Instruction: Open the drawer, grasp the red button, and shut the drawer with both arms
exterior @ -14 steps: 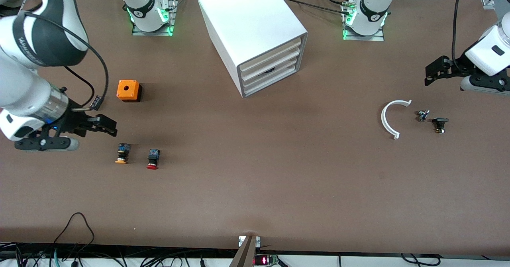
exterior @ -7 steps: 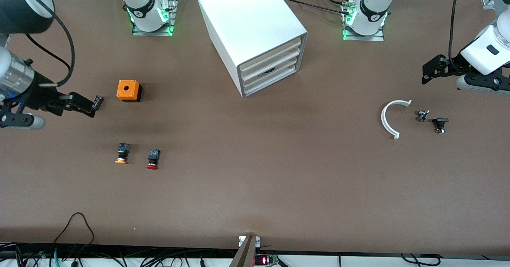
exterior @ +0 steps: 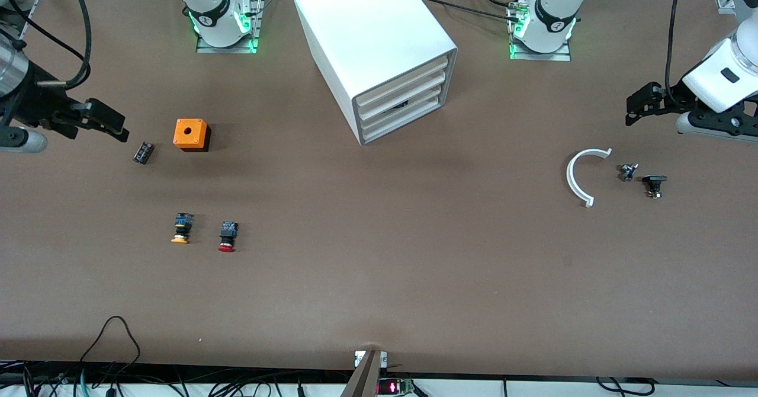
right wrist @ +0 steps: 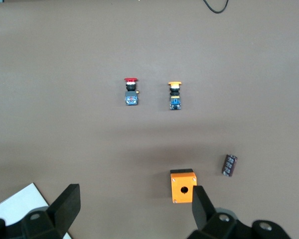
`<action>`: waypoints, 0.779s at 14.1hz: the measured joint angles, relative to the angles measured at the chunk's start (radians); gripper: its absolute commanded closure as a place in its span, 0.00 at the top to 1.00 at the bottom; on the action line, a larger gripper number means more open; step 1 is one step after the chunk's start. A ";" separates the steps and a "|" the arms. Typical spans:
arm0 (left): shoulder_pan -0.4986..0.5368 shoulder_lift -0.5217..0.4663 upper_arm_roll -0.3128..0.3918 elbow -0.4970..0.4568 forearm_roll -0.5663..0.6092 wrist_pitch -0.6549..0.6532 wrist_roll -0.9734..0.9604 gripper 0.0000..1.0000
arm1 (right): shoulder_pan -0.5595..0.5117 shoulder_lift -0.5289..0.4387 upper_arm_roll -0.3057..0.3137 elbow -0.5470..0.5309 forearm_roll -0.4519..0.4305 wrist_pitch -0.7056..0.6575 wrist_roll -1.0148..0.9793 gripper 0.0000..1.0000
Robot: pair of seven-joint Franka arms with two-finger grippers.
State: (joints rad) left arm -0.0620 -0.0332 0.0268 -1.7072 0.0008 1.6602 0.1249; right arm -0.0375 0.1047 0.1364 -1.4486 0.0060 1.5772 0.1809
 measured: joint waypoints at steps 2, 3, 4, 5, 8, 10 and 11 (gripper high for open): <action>-0.002 0.000 0.000 0.000 0.000 0.000 0.000 1.00 | 0.000 -0.036 0.000 -0.051 -0.002 0.010 0.003 0.99; -0.002 0.000 0.000 0.000 0.000 0.000 0.000 1.00 | 0.000 -0.057 0.000 -0.085 -0.005 0.025 0.003 0.99; -0.002 0.000 0.000 0.000 0.000 0.000 0.000 1.00 | 0.000 -0.080 0.000 -0.119 -0.010 0.041 0.003 0.99; -0.002 0.000 0.000 0.000 0.000 -0.001 0.000 1.00 | 0.000 -0.101 0.000 -0.147 -0.012 0.054 0.003 0.99; -0.005 0.000 -0.001 0.000 0.000 -0.003 0.000 1.00 | 0.000 -0.132 0.004 -0.187 -0.013 0.058 -0.017 0.99; -0.007 0.000 -0.001 0.000 0.000 -0.004 0.000 1.00 | 0.000 -0.134 0.006 -0.190 -0.013 0.058 -0.032 0.99; -0.007 0.000 -0.001 0.000 0.000 -0.004 0.000 1.00 | -0.001 -0.134 0.006 -0.191 -0.013 0.058 -0.037 0.99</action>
State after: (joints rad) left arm -0.0689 -0.0333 0.0259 -1.7071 0.0008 1.6565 0.1249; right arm -0.0383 -0.0294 0.1422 -1.6396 -0.0069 1.6354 0.1439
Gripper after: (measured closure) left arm 0.000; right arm 0.004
